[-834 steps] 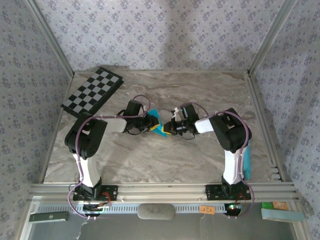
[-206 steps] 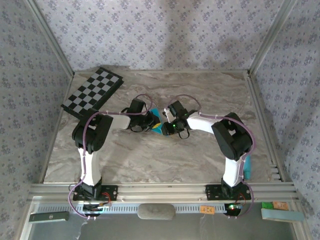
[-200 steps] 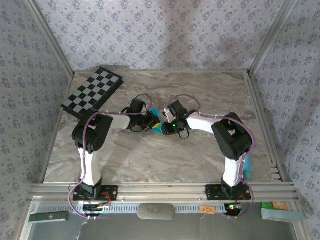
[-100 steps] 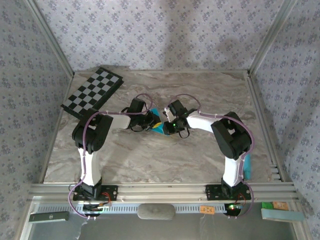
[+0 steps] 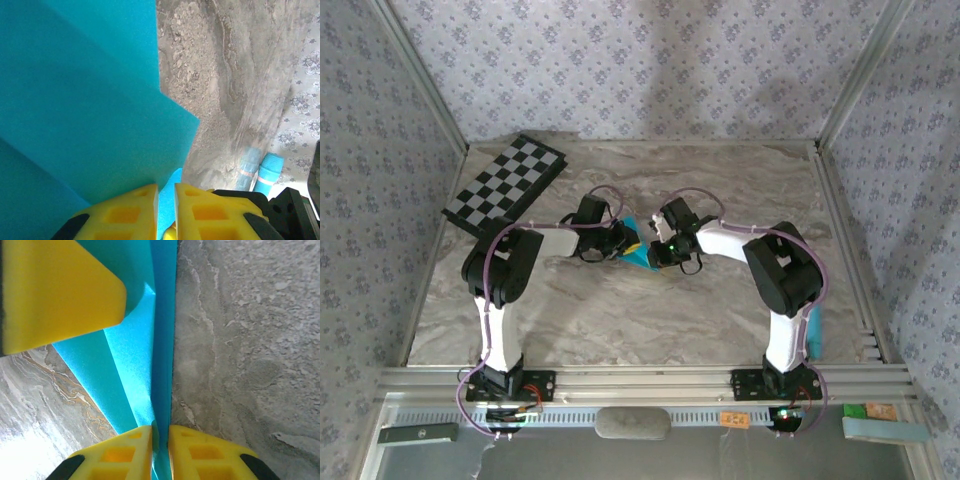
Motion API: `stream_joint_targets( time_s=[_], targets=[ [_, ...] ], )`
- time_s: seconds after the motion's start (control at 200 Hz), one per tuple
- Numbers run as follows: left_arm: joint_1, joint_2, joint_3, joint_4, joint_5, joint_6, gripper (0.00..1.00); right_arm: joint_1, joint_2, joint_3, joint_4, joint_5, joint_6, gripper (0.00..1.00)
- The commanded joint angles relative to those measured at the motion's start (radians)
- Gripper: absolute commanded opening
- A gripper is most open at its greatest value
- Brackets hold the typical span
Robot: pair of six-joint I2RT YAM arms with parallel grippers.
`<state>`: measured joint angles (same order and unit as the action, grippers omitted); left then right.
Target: Fold a paper plane with a square sheet of paper (pick it up from the middle)
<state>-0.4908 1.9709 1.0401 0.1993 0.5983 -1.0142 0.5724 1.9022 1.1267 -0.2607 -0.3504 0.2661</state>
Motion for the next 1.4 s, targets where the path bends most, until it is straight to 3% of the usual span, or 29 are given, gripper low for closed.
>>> stream_joint_targets(
  time_s=[0.0, 1.394],
  targets=[
    [0.006, -0.023, 0.032, -0.020, 0.006, 0.029, 0.16, -0.004, 0.058, -0.013, 0.001, -0.022, 0.019, 0.18],
    [0.008, 0.057, 0.069, -0.068, -0.030, 0.016, 0.12, -0.015, 0.074, -0.002, -0.021, -0.036, 0.031, 0.14]
  ],
)
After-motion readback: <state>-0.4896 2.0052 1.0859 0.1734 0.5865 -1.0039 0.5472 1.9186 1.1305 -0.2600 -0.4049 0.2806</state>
